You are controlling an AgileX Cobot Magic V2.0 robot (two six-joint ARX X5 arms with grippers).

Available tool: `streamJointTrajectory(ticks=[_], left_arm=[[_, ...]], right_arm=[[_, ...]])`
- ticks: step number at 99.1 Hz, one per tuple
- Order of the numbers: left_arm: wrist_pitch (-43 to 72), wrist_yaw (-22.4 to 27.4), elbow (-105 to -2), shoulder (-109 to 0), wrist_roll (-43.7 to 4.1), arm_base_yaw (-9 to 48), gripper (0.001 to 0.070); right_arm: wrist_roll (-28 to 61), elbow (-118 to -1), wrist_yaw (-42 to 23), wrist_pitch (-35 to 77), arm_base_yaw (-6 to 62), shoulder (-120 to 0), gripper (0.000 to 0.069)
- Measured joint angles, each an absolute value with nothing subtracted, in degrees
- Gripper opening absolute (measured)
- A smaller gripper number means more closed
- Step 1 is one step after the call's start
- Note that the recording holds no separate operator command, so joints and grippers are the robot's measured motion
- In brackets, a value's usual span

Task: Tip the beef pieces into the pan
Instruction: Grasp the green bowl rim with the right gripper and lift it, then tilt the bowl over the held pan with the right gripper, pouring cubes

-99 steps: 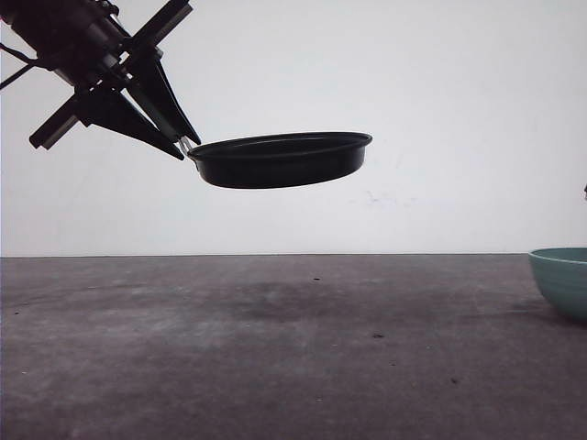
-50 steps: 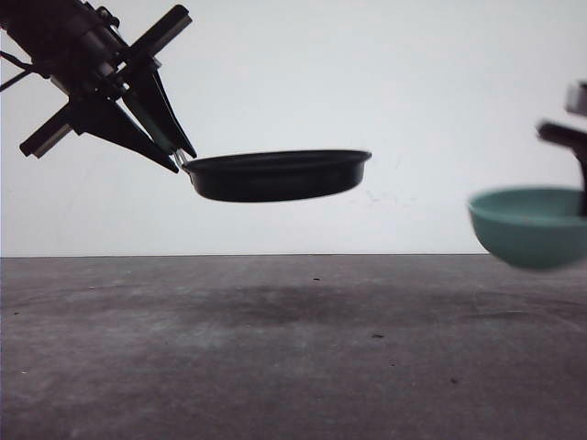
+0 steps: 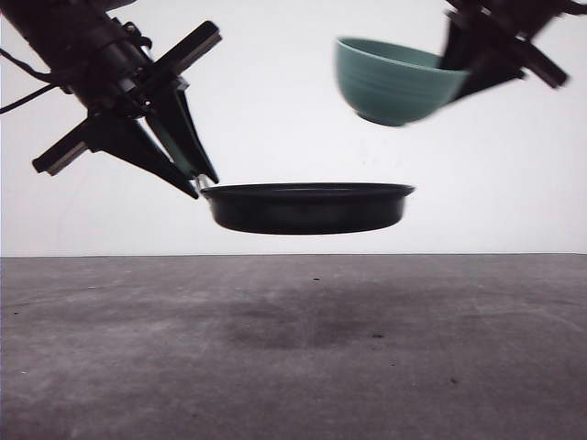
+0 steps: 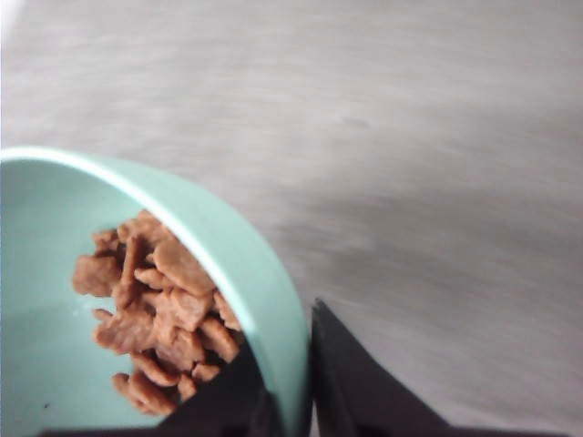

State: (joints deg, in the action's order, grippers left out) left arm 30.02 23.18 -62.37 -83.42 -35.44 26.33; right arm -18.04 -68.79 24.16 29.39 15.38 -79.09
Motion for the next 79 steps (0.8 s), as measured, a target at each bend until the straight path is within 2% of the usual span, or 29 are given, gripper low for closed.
streamJointTrajectory(ticks=[31, 68, 79], left_arm=[[30.04, 25.39, -62.37, -83.42, -35.42, 27.18, 0.0054], [30.04, 25.78, -62.37, -83.42, -35.46, 27.14, 0.0054], [30.04, 25.87, -62.37, -83.42, -35.62, 27.14, 0.0054]], right_arm=[[-16.23, -68.79, 11.22, 30.33, 24.40, -79.11, 0.0024], [-3.99, -68.79, -10.39, 27.33, 33.56, -79.11, 0.0024], [-1.43, -68.79, -14.39, 23.42, 35.94, -79.11, 0.0024]])
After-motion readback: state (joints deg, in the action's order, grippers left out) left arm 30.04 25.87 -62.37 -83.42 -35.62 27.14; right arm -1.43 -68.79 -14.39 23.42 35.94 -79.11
